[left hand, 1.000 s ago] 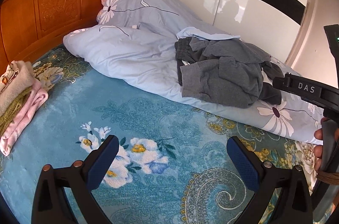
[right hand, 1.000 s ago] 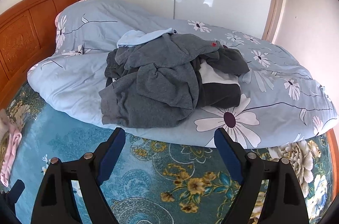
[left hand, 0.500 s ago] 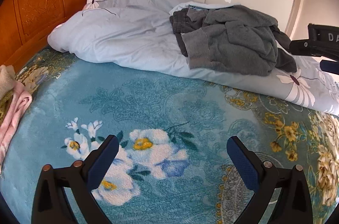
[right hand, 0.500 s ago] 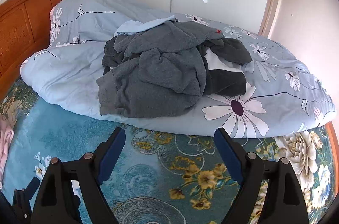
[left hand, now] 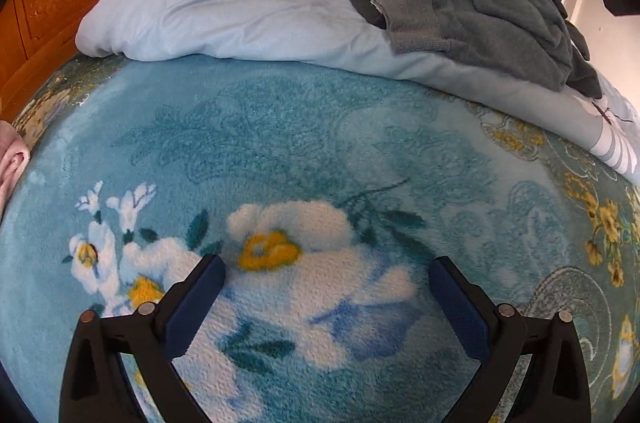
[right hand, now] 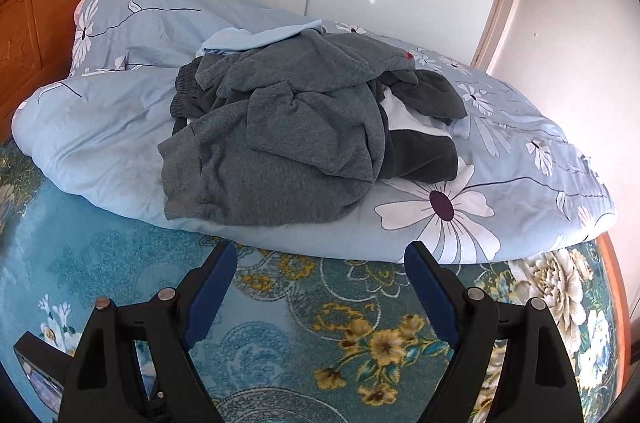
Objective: Fold clothes
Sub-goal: 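Move both tools toward the grey clothes pile on the duvet, then grasp the light-blue shirt from the pile with the right gripper and lift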
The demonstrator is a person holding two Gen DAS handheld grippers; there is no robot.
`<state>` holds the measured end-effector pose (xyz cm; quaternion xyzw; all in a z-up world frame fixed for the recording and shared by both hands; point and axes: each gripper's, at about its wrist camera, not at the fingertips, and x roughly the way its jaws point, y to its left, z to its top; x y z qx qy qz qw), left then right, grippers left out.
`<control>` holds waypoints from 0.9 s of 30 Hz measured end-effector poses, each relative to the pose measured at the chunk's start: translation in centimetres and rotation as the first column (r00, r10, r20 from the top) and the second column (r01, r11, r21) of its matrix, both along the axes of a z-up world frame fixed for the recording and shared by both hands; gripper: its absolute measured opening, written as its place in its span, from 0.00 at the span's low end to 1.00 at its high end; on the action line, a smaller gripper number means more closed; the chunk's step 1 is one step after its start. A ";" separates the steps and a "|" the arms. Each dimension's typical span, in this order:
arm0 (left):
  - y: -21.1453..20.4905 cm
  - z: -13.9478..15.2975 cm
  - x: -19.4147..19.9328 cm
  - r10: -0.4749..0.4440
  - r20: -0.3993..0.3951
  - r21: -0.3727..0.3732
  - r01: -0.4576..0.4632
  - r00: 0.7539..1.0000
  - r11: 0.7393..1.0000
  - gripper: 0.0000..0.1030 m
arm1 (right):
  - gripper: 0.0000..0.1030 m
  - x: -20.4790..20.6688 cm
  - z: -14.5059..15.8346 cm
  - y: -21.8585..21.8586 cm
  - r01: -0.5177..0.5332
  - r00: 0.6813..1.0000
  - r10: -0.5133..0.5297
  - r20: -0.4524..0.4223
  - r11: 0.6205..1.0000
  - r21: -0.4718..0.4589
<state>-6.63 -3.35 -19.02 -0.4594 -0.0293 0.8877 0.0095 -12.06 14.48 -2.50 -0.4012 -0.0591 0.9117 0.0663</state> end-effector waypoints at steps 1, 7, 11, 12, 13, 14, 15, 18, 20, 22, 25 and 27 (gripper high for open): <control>0.0 0.0 0.0 0.000 0.000 0.001 0.000 1.000 1.000 1.00 | 0.84 -0.1 0.1 -0.1 -0.007 1.000 0.007 -0.003 1.000 0.000; 0.1 0.0 0.0 -0.001 -0.002 0.002 0.001 1.000 1.000 1.00 | 0.84 -1.0 0.5 -0.3 -0.021 1.000 0.021 0.000 1.000 -0.012; 0.4 0.0 -0.1 0.000 -0.003 0.001 0.000 1.000 1.000 1.00 | 0.84 -1.8 0.1 -0.2 -0.021 1.000 0.022 0.006 1.000 -0.014; 0.4 0.0 0.0 0.000 -0.007 0.001 0.000 1.000 1.000 1.00 | 0.84 -2.1 0.0 -0.1 -0.020 1.000 0.020 0.012 1.000 -0.022; 0.4 0.0 0.0 0.001 -0.012 0.000 -0.001 1.000 1.000 1.00 | 0.84 -2.4 -0.2 0.0 -0.018 1.000 0.019 0.020 0.999 -0.033; 0.4 0.0 0.0 0.001 -0.015 0.001 -0.001 1.000 1.000 1.00 | 0.84 -2.7 -0.3 0.1 -0.017 0.999 0.018 0.028 0.999 -0.043; 0.4 -0.1 -0.1 0.000 -0.015 0.002 0.000 1.000 1.000 1.00 | 0.84 -3.1 -0.5 0.1 -0.016 0.999 0.017 0.034 0.999 -0.046; 0.2 -0.1 -0.3 -0.003 -0.016 0.004 0.003 1.000 1.000 1.00 | 0.84 -4.2 -0.9 -0.1 -0.026 0.999 0.027 0.034 0.999 -0.028; 0.2 -0.2 -0.4 -0.004 -0.020 0.005 0.004 1.000 1.000 1.00 | 0.84 -5.0 -1.1 -0.3 -0.033 0.999 0.034 0.032 0.999 -0.025; 0.3 -0.2 -0.4 -0.005 -0.020 0.006 0.005 1.000 1.000 1.00 | 0.84 -5.9 -1.6 -0.5 -0.042 0.998 0.043 0.036 0.999 -0.029; 0.1 -0.3 -0.5 -0.005 -0.024 0.008 0.005 1.000 1.000 1.00 | 0.84 -7.3 -2.3 -1.0 -0.051 0.997 0.053 0.054 0.998 -0.035; 0.1 -0.4 -0.2 -0.004 -0.028 0.008 0.004 1.000 1.000 1.00 | 0.84 -8.2 -2.8 -1.5 -0.062 0.996 0.064 0.058 0.997 -0.044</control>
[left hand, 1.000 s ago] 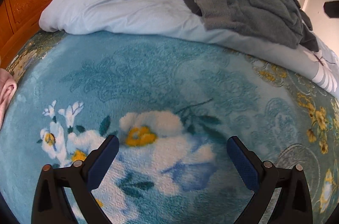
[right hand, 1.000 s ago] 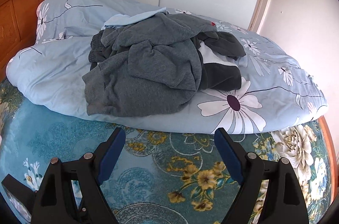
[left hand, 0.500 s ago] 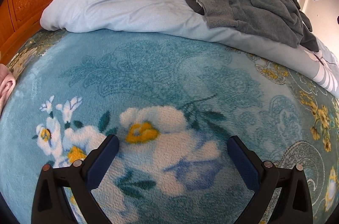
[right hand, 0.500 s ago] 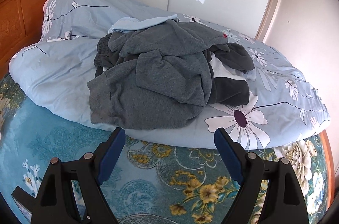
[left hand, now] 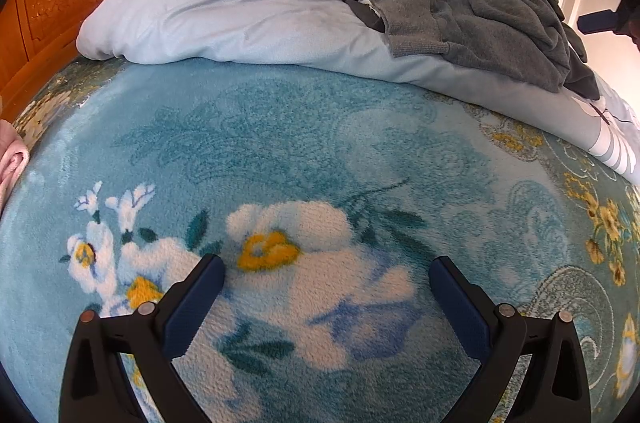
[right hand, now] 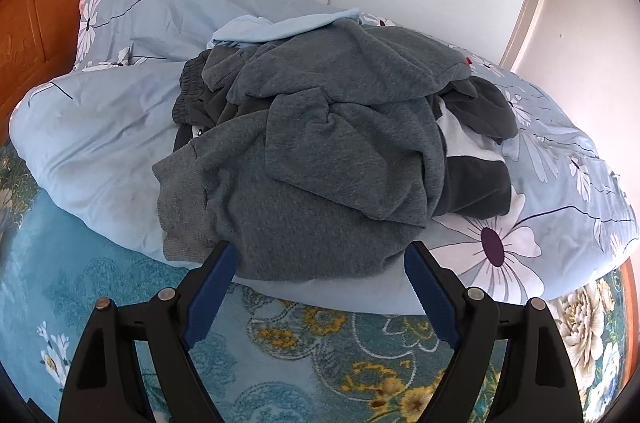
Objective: Fold clothes
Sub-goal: 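Grasp the light-blue shirt from the pile with the right gripper and lift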
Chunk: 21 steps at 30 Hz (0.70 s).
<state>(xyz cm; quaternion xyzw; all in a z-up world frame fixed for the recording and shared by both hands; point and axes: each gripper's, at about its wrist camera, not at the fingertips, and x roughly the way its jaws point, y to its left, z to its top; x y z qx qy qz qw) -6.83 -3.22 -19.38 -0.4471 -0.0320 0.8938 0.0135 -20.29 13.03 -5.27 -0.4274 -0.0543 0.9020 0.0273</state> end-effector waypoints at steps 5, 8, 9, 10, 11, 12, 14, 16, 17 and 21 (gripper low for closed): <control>-0.1 0.0 0.4 0.001 -0.006 0.000 -0.001 1.000 1.000 1.00 | 0.84 -3.6 1.0 -1.8 -0.058 0.996 0.056 -0.068 0.998 -0.032; -0.1 0.0 0.4 0.000 -0.007 0.000 0.000 1.000 1.000 1.00 | 0.84 -7.2 3.3 -3.3 -0.121 0.984 0.106 -0.145 0.988 -0.096; -0.1 0.0 0.4 0.000 -0.008 0.001 0.000 1.000 1.000 1.00 | 0.84 -9.0 3.9 -3.7 -0.140 0.981 0.118 -0.154 0.979 -0.145; -0.1 0.0 0.3 0.000 -0.009 0.001 0.000 1.000 1.000 1.00 | 0.84 -10.9 4.4 -4.0 -0.152 0.982 0.124 -0.145 0.968 -0.200; -0.2 -0.1 0.3 0.000 -0.010 0.001 0.000 1.000 1.000 1.00 | 0.84 -12.9 4.7 -4.1 -0.147 0.985 0.117 -0.129 0.957 -0.251; -0.2 -0.1 0.3 0.000 -0.010 0.002 0.000 1.000 1.000 1.00 | 0.84 -15.0 4.8 -4.2 -0.136 0.988 0.107 -0.112 0.944 -0.299; -0.2 -0.1 0.3 0.000 -0.012 0.002 0.000 1.000 1.000 1.00 | 0.84 -18.7 4.5 -3.7 -0.071 0.997 0.048 -0.068 0.910 -0.409; -0.2 -0.1 0.4 0.000 -0.014 0.001 0.000 1.000 1.000 1.00 | 0.82 -21.7 3.5 -3.1 0.007 1.000 -0.017 -0.015 0.846 -0.533; -0.2 -0.1 0.5 0.001 -0.015 0.001 -0.001 1.000 1.000 1.00 | 0.81 -22.9 2.9 -2.9 0.042 0.999 -0.047 0.006 0.810 -0.586; -0.2 -0.2 0.5 0.000 -0.018 0.002 0.000 1.000 1.000 1.00 | 0.76 -26.7 0.8 -3.3 0.142 0.990 -0.117 0.082 0.713 -0.686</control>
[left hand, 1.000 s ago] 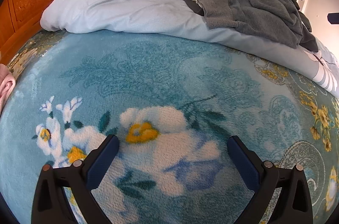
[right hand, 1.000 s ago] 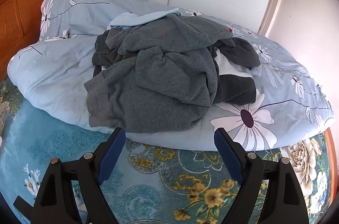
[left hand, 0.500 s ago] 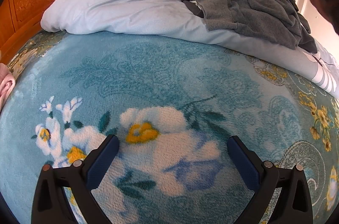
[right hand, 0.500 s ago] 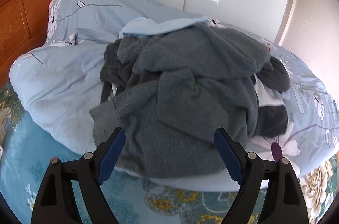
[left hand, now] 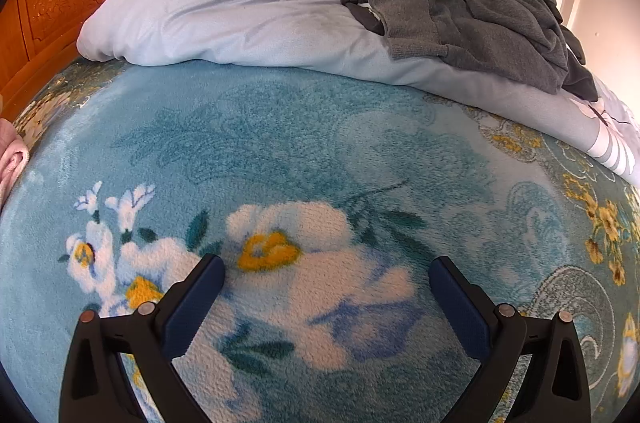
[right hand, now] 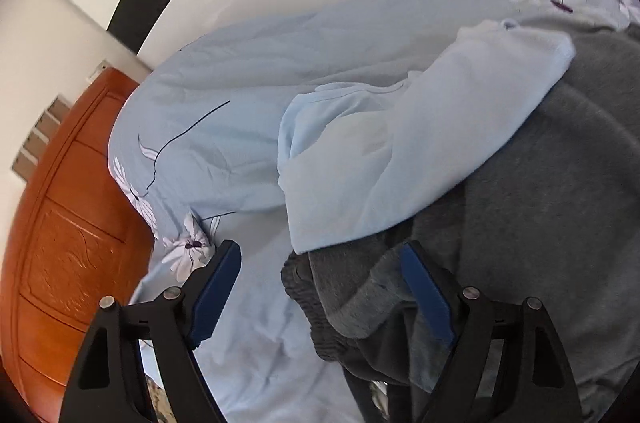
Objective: Fold clothes
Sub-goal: 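Grasp the light-blue shirt from the pile with the right gripper and lift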
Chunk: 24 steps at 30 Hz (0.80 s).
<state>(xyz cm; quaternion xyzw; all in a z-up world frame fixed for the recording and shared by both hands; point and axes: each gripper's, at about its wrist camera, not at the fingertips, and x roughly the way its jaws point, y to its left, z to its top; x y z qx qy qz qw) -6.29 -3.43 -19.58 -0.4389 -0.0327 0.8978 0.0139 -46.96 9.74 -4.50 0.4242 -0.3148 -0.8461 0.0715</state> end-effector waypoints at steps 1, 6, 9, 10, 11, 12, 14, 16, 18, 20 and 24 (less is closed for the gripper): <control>0.0 0.0 0.0 0.000 0.000 0.000 0.000 1.000 1.000 1.00 | 0.72 -0.7 -0.4 0.1 0.023 1.000 -0.023 0.008 0.999 -0.023; 0.0 0.0 0.1 -0.001 -0.002 0.001 0.001 1.000 1.000 1.00 | 0.18 -3.0 -1.5 2.1 0.152 0.988 -0.150 0.027 0.975 -0.162; 0.0 0.1 0.1 -0.002 -0.002 0.001 0.002 1.000 1.000 1.00 | 0.11 -3.2 -0.7 2.8 0.154 0.987 -0.162 -0.016 0.960 -0.233; 0.0 0.0 0.1 -0.002 -0.002 0.001 0.002 1.000 1.000 1.00 | 0.07 -3.0 0.4 2.7 0.127 0.989 -0.143 -0.050 0.963 -0.238; 0.0 0.0 0.1 -0.001 -0.003 0.001 0.001 1.000 1.000 1.00 | 0.04 -2.8 1.6 2.6 0.095 0.989 -0.120 -0.089 0.965 -0.246; 0.0 0.0 0.1 -0.001 -0.003 0.001 0.001 1.000 1.000 1.00 | 0.04 -2.4 3.0 2.8 0.058 0.987 -0.095 -0.131 0.962 -0.266; 0.0 0.0 0.1 -0.001 -0.001 0.000 0.001 1.000 1.000 1.00 | 0.04 -0.9 6.4 3.5 -0.023 0.973 -0.050 -0.225 0.951 -0.309; 0.1 0.0 0.1 -0.001 0.000 -0.001 0.001 1.000 1.000 1.00 | 0.04 1.0 9.9 4.1 -0.097 0.950 0.001 -0.313 0.952 -0.290; 0.1 0.0 0.0 -0.001 0.001 -0.001 0.001 1.000 1.000 1.00 | 0.04 2.8 13.0 4.4 -0.148 0.929 0.061 -0.364 0.965 -0.216; 0.1 0.0 0.0 -0.001 0.001 -0.002 0.001 1.000 1.000 1.00 | 0.04 4.9 14.5 5.2 -0.176 0.919 0.070 -0.388 0.954 -0.244; 0.1 -0.1 0.0 -0.002 0.001 -0.001 0.002 1.000 1.000 1.00 | 0.04 11.1 18.1 7.6 -0.246 0.885 0.094 -0.457 0.926 -0.286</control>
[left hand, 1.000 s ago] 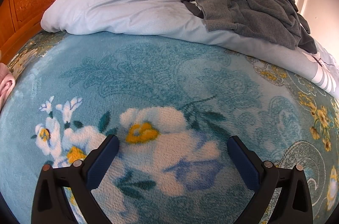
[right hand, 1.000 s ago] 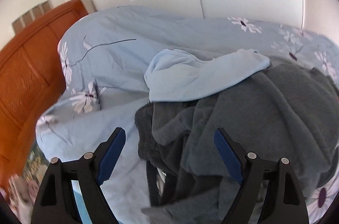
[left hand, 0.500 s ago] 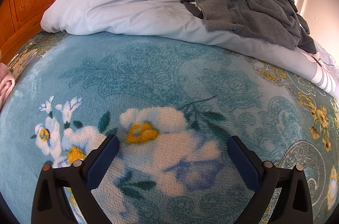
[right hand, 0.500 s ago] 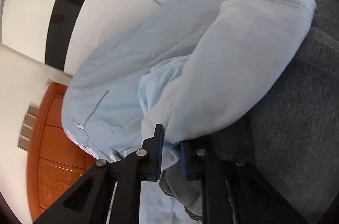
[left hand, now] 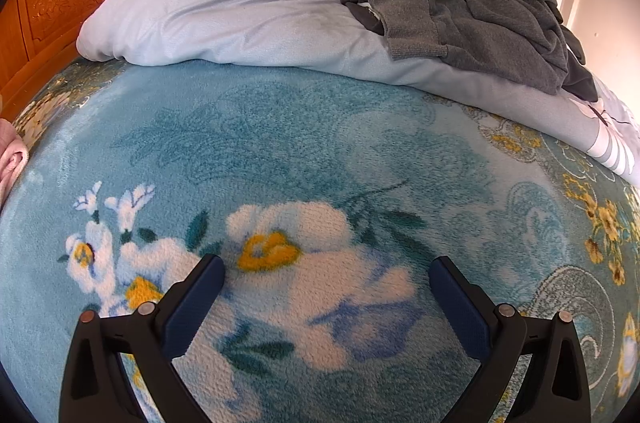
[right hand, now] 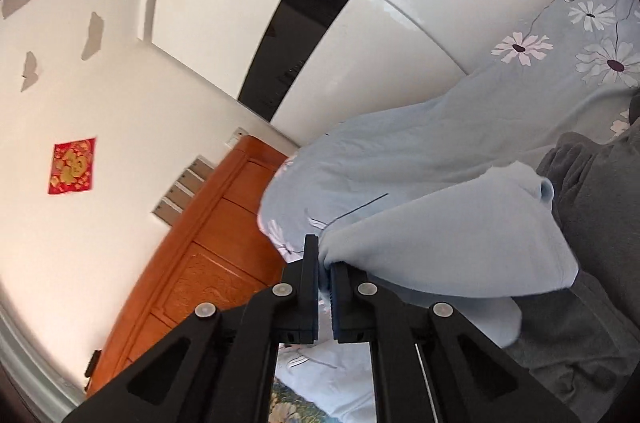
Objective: Fold clothes
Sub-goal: 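Grasp the light-blue shirt from the pile with the right gripper and lift, then pull the light-blue shirt off the pile and swing it onto the blanket with the right gripper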
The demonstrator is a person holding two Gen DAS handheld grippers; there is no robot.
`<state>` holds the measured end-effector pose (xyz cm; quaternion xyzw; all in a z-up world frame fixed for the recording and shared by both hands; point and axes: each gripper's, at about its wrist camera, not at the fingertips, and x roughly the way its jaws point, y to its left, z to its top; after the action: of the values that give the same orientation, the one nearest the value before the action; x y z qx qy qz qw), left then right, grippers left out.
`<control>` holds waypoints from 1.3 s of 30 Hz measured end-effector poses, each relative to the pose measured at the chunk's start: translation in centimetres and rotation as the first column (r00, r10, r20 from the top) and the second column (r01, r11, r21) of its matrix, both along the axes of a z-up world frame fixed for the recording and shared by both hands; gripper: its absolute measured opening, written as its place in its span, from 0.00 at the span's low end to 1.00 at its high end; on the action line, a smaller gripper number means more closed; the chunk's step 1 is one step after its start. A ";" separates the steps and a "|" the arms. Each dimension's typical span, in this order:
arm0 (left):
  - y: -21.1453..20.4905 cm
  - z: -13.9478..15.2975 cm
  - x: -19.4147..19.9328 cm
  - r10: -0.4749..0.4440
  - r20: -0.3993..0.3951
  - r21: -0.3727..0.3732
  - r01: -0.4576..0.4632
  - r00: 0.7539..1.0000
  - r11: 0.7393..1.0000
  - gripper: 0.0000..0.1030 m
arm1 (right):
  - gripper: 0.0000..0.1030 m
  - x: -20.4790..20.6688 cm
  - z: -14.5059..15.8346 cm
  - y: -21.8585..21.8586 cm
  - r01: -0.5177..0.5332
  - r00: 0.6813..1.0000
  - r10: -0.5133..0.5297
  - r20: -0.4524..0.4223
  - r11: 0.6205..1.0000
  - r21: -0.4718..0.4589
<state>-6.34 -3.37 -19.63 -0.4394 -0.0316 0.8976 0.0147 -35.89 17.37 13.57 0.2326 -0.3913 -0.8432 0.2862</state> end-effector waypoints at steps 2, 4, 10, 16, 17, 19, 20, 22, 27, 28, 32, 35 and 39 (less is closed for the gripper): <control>0.0 0.0 0.0 0.000 0.004 -0.001 0.000 1.000 1.000 1.00 | 0.04 4.1 1.8 0.8 -0.032 0.999 0.033 -0.025 0.999 0.031; 0.0 0.1 -0.1 -0.001 0.010 -0.003 0.001 1.000 1.000 1.00 | 0.04 8.7 3.0 1.8 -0.046 0.999 0.047 -0.026 0.997 0.066; 0.1 0.1 -0.3 0.001 0.025 -0.007 -0.001 1.000 1.000 1.00 | 0.04 21.6 3.3 7.2 0.029 0.999 -0.033 0.025 0.989 0.146; 0.5 0.1 -0.5 0.033 0.027 -0.022 -0.032 0.999 0.999 1.00 | 0.04 28.0 1.0 10.0 0.061 0.981 -0.107 0.162 0.962 0.264; 0.5 0.1 -0.5 0.033 0.026 -0.023 -0.032 0.999 0.999 1.00 | 0.04 28.6 0.8 10.0 0.054 0.980 -0.098 0.170 0.968 0.246; 0.5 0.2 -0.7 0.030 0.042 -0.022 -0.029 0.999 0.999 1.00 | 0.04 29.3 1.2 9.3 0.031 0.985 -0.070 0.158 0.971 0.236; 0.5 0.2 -0.8 0.027 0.052 -0.023 -0.026 0.998 0.999 1.00 | 0.04 29.5 1.6 8.8 0.022 0.988 -0.058 0.143 0.970 0.240; 0.2 0.4 -0.9 -0.014 0.082 -0.015 0.015 0.997 1.000 1.00 | 0.04 30.4 2.0 8.7 0.000 0.992 -0.031 0.122 0.971 0.239; -1.8 0.9 2.2 -0.120 0.100 0.048 0.116 0.988 0.992 1.00 | 0.04 30.8 -3.1 8.2 -0.052 0.970 -0.009 0.242 0.968 0.245; -2.5 1.1 3.2 -0.133 0.101 0.077 0.126 0.986 0.989 1.00 | 0.04 30.7 -5.6 7.8 -0.073 0.953 -0.015 0.302 0.958 0.277; -5.0 3.5 6.5 -0.099 0.067 0.246 0.080 0.993 0.966 1.00 | 0.04 31.6 -17.4 6.6 -0.158 0.813 -0.051 0.580 0.940 0.303; -7.5 7.0 8.0 -0.013 -0.024 0.363 0.021 1.000 0.932 1.00 | 0.04 33.3 -21.9 5.4 -0.223 0.750 -0.022 0.661 0.932 0.284; -9.5 11.7 9.4 0.045 -0.134 0.419 0.016 0.990 0.908 1.00 | 0.06 35.2 -21.9 3.6 -0.345 0.736 0.028 0.677 0.875 0.338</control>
<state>3.02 -12.89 -7.93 -0.3615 -0.2257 0.8986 0.1042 -0.67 21.01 -8.34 0.6095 -0.2376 -0.7400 0.1565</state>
